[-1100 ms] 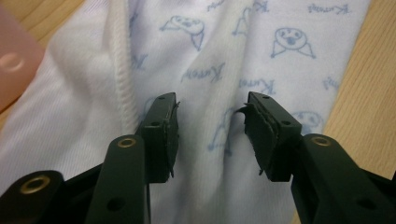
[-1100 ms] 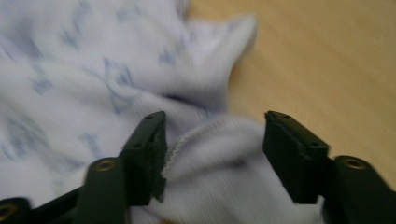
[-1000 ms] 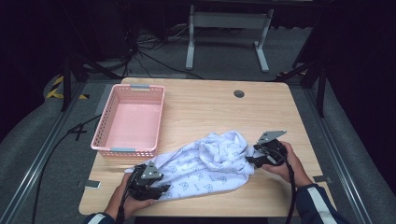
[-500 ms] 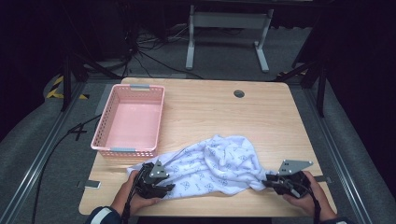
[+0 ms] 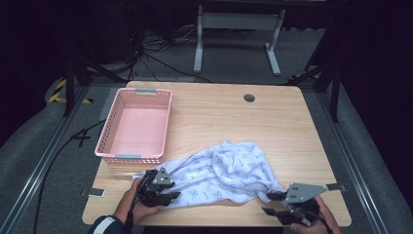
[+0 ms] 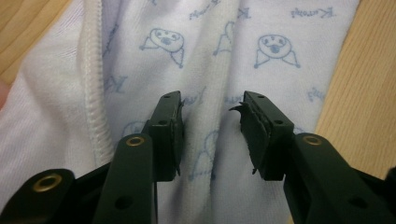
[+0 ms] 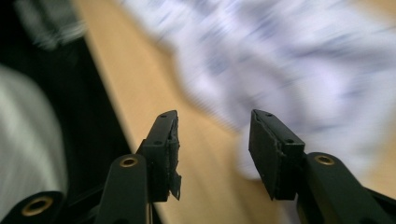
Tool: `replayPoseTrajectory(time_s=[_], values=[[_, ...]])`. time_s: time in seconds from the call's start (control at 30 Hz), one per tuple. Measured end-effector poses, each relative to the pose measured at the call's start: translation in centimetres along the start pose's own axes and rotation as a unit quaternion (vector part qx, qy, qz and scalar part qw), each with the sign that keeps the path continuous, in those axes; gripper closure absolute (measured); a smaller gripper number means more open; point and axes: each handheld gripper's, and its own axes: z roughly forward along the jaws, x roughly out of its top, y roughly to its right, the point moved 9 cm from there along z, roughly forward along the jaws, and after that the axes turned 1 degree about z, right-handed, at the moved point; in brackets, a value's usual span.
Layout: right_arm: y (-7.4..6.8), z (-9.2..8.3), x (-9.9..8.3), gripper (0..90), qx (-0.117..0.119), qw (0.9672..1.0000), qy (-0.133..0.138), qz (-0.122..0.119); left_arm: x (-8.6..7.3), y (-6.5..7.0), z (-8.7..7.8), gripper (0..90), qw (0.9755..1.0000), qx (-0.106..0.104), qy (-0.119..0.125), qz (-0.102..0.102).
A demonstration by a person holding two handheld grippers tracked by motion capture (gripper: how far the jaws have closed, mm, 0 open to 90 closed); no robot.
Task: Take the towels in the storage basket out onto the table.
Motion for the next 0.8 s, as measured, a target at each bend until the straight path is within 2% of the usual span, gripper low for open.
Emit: replayPoseTrajectory(time_s=[0.07, 0.1, 0.13, 0.17, 0.2, 0.23, 0.27, 0.33, 0.4, 0.43, 0.53, 0.6, 0.67, 0.73, 0.8], values=[[1.8, -1.2, 0.6, 52.9, -0.042, 0.9988, 0.022, 0.015, -0.2, -0.2, -0.2, 62.5, 1.0, 0.001, -0.003, -0.002], [3.0, -1.6, 0.8, 53.4, -0.068, 0.9969, 0.031, 0.023, -0.3, -0.3, -0.3, 64.5, 1.0, 0.001, 0.0, 0.0], [5.2, -2.0, 0.7, 53.6, -0.096, 0.9937, 0.032, 0.047, -0.5, -0.5, -0.5, 68.3, 1.0, 0.0, -0.003, -0.003], [6.3, -1.9, 0.5, 53.2, -0.111, 0.992, 0.023, 0.056, -0.5, -0.5, -0.5, 69.9, 1.0, 0.0, -0.003, -0.003], [6.3, -1.9, 0.5, 53.2, -0.111, 0.992, 0.023, 0.056, -0.7, -0.6, -0.6, 69.9, 1.0, -0.004, -0.004, -0.008], [7.4, -1.7, 0.3, 53.8, -0.118, 0.9905, 0.019, 0.068, -0.7, -0.8, -0.7, 71.5, 1.0, -0.005, -0.002, -0.004], [8.4, -1.1, 0.0, 53.5, -0.105, 0.9911, 0.008, 0.081, -0.8, -0.9, -0.8, 73.2, 1.0, -0.008, -0.005, -0.003], [9.8, 0.1, -0.5, 52.3, -0.117, 0.9898, -0.023, 0.078, -0.9, -1.1, -0.8, 74.6, 0.9999, -0.01, -0.003, -0.005], [10.6, 1.6, -0.5, 49.9, -0.084, 0.992, -0.033, 0.088, -0.9, -1.1, -0.8, 75.3, 0.9999, -0.014, -0.002, -0.007], [11.0, 2.5, -0.7, 47.9, -0.082, 0.9915, -0.046, 0.09, -0.9, -1.1, -0.8, 75.4, 0.9999, -0.015, -0.003, -0.004], [11.4, 4.9, -1.0, 43.4, -0.051, 0.9917, -0.073, 0.093, -0.9, -1.2, -0.8, 75.4, 0.9999, -0.013, 0.001, 0.0], [11.2, 6.2, -0.9, 37.6, -0.047, 0.9918, -0.086, 0.082, -0.9, -1.1, -0.8, 75.4, 0.9999, -0.012, 0.001, -0.002], [10.8, 6.8, -0.7, 40.6, -0.036, 0.9923, -0.088, 0.079, -0.9, -1.1, -0.8, 75.4, 0.9999, -0.011, 0.004, -0.003], [10.7, 7.4, -0.6, 44.5, -0.035, 0.9922, -0.095, 0.072, -0.9, -1.1, -0.8, 77.9, 1.0, -0.005, 0.003, -0.002], [10.2, 7.5, -0.3, 64.3, -0.012, 0.9936, -0.087, 0.07, -0.8, -1.0, -1.1, 84.2, 0.9999, 0.006, 0.004, 0.011]])
